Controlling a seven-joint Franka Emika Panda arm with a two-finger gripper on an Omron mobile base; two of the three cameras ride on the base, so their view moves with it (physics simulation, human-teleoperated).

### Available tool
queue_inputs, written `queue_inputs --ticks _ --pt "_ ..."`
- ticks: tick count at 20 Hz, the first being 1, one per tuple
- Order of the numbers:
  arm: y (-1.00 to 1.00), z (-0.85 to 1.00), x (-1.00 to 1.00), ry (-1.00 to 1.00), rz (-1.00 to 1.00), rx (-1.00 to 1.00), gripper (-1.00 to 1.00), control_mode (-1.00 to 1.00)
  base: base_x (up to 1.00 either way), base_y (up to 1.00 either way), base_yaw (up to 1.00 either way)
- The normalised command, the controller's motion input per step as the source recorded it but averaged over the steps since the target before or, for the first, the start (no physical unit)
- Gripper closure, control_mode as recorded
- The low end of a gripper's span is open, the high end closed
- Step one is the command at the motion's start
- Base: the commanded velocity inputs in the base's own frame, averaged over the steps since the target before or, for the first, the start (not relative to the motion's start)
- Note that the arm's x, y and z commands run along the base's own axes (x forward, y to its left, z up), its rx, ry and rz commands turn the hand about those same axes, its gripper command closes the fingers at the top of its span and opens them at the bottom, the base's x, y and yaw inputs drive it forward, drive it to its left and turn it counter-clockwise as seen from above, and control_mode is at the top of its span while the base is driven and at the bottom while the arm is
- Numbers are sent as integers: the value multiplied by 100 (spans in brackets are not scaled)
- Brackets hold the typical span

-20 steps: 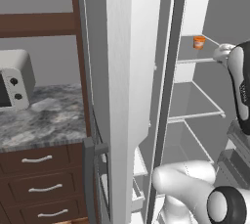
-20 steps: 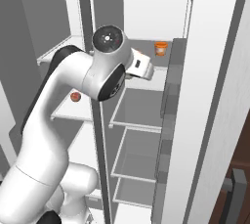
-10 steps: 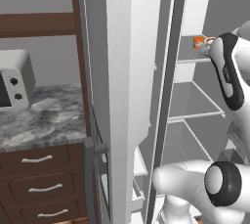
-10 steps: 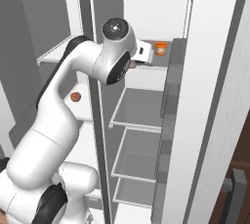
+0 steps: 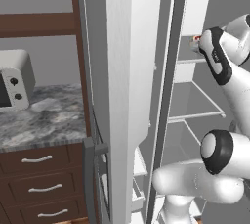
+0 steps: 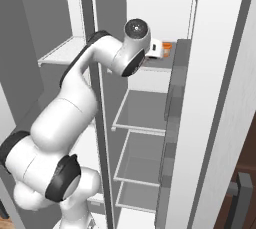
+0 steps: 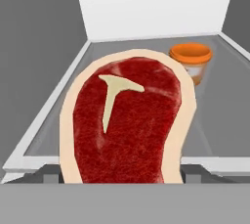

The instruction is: Pick up the frozen steak from the freezer, place it on any shelf in the fridge, and close the fridge and freezer doors when done.

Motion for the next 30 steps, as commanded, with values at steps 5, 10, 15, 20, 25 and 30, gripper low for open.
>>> queue_inputs --ticks 5,10,15,20,25,30 --pt "-5 -14 78 0 3 -3 100 -100 0 0 0" --pt "0 -33 76 0 0 -8 -100 -100 0 0 0" --pt "1 0 11 0 -2 0 -100 -100 0 0 0" --pt "6 8 -18 -5 -7 0 -100 -100 0 0 0" --pt "16 14 -77 -9 -9 0 -100 -100 0 0 0" --pt "23 4 -100 -5 -12 0 -100 -100 0 0 0"
